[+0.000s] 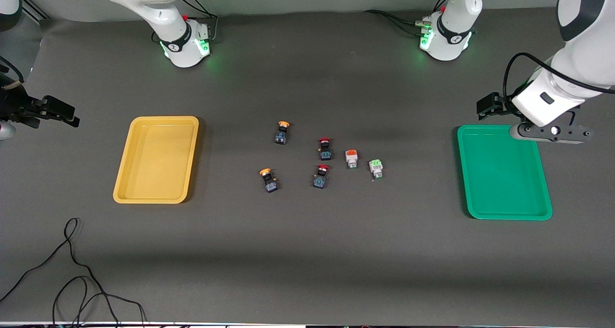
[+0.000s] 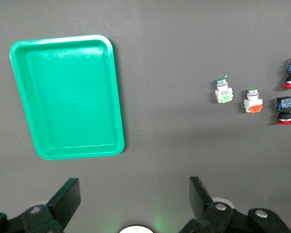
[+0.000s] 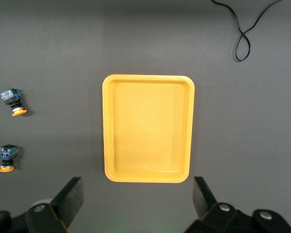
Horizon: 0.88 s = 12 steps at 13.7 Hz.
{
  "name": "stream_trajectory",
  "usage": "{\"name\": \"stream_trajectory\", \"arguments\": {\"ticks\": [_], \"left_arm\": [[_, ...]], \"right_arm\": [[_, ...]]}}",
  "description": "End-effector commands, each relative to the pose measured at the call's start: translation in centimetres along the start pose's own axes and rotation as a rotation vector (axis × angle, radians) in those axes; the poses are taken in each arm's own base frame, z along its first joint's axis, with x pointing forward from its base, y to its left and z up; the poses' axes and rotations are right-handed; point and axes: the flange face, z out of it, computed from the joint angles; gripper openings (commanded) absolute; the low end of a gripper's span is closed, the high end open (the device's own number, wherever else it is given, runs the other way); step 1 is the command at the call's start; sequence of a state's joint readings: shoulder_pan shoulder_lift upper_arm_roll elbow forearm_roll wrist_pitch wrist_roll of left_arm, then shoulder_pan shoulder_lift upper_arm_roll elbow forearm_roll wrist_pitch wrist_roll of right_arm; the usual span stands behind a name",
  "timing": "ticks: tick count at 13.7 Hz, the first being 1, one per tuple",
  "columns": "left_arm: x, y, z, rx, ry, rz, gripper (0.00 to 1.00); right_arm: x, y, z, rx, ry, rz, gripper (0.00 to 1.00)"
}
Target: Place green and yellow buttons in trays
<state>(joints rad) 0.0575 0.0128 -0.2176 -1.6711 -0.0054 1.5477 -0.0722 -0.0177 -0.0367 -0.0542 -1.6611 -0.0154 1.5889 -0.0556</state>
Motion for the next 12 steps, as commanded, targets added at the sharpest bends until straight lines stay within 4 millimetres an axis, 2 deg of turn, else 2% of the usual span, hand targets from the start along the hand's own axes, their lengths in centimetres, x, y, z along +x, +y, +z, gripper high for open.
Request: {"name": "stream_trajectory", "arguments": {"ticks": [1, 9, 10, 12], "left_arm": [[-0.2, -0.1, -0.4, 0.015, -0.007, 0.013, 1.0], [-0.2, -0.1, -0.2, 0.016, -0.016, 0.014, 1.0], [-0.3, 0.0, -0.2, 0.016, -0.016, 0.016, 1.0], [-0.3, 0.1, -0.2, 0.016, -0.016, 0.017, 1.0]], "right_arm": [[-0.1, 0.1, -0.3, -0.014, 0.0, 0.005, 1.0], [-0.5, -0.2, 0.3, -0.008, -0.02, -0.007, 1.0], [-0.8, -1.3, 0.3, -0.005, -0.021, -0.019, 1.0], [-1.3, -5.0, 0.6, -0.001, -0.022, -0.069, 1.0]]}}
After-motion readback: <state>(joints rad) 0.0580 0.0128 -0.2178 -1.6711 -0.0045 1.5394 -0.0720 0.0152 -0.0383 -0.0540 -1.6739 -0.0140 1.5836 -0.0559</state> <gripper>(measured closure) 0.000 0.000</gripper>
